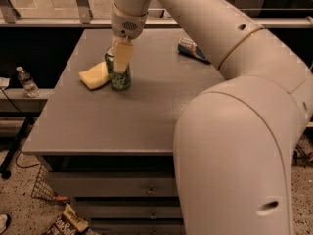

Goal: Move green can near sponge

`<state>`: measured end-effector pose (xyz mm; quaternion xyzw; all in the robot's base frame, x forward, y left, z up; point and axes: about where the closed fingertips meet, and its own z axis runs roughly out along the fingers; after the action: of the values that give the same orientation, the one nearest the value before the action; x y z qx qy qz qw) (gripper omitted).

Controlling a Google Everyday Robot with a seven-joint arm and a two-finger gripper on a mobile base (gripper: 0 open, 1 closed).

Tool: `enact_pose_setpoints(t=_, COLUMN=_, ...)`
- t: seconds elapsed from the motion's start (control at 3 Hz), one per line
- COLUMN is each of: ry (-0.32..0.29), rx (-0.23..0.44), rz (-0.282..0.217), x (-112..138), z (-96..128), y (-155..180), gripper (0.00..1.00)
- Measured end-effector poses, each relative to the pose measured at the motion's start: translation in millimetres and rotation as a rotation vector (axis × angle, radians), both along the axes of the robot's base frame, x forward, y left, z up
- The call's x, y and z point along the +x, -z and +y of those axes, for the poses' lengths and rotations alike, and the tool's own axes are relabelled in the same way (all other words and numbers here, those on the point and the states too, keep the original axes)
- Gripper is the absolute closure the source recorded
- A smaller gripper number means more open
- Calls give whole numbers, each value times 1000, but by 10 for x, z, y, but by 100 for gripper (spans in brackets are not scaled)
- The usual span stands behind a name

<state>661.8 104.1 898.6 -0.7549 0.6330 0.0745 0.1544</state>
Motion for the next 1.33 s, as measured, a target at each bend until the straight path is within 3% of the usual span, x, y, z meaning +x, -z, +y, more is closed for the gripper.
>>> enact_pose_setpoints(t=0.33, ry=1, rx=5, rz=-4, x=19, z=24, y=12, gripper=46)
enact_pose_setpoints(t=1.0, ry=1, rx=11, rz=-9, x=44, z=55, y=30, gripper=1)
enact_pose_setpoints(t=1.33, ry=6, rx=38, rz=-30, x=13, z=-17, y=-56, gripper=0)
